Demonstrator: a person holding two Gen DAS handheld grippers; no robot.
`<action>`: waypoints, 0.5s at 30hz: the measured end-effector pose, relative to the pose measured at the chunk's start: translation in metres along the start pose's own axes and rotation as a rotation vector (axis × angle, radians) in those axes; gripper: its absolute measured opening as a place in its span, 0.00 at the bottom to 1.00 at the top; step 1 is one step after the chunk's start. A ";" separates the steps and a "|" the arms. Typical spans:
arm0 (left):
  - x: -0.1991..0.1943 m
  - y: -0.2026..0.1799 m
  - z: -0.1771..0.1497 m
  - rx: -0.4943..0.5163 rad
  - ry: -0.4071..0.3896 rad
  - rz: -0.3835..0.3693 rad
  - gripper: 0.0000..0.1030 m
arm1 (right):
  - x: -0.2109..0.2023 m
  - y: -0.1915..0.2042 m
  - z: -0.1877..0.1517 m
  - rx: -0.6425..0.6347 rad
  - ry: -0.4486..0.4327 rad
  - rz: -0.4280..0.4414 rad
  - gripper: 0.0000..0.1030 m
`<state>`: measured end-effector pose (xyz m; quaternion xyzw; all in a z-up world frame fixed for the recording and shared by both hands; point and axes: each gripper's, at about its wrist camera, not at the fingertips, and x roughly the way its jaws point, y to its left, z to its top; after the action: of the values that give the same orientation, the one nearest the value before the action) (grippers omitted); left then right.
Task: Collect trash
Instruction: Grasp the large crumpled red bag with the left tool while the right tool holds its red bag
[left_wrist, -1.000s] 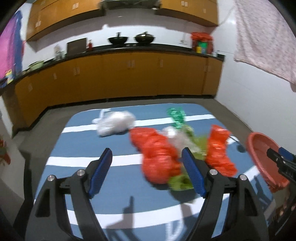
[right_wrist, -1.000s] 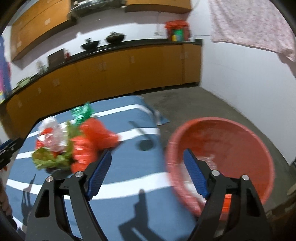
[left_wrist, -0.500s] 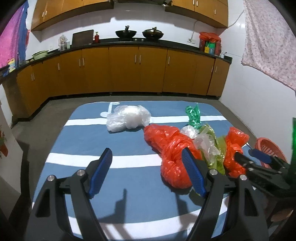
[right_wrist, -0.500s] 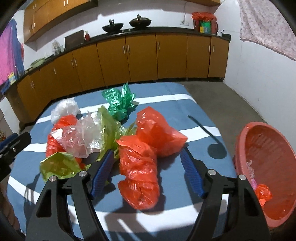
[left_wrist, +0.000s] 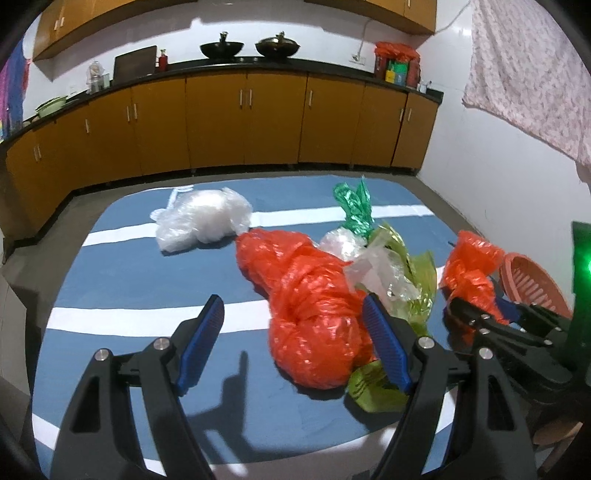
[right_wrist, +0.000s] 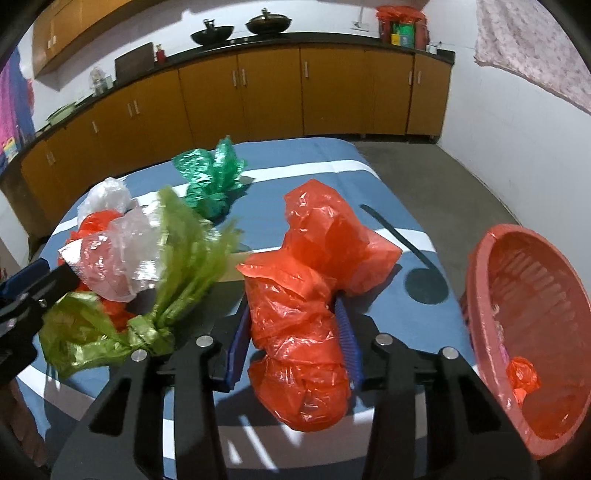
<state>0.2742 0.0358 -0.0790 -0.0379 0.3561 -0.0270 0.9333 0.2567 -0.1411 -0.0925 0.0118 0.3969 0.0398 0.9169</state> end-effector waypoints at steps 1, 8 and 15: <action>0.004 -0.003 0.000 0.006 0.009 0.004 0.73 | 0.000 -0.002 0.000 0.004 0.000 -0.001 0.43; 0.029 -0.005 0.000 -0.010 0.076 0.003 0.62 | -0.003 -0.006 -0.001 -0.004 -0.002 0.003 0.43; 0.029 0.002 -0.007 -0.034 0.094 -0.012 0.37 | -0.009 -0.006 -0.004 -0.015 -0.008 0.007 0.40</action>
<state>0.2911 0.0356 -0.1037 -0.0544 0.3997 -0.0283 0.9146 0.2483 -0.1477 -0.0893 0.0067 0.3931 0.0458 0.9183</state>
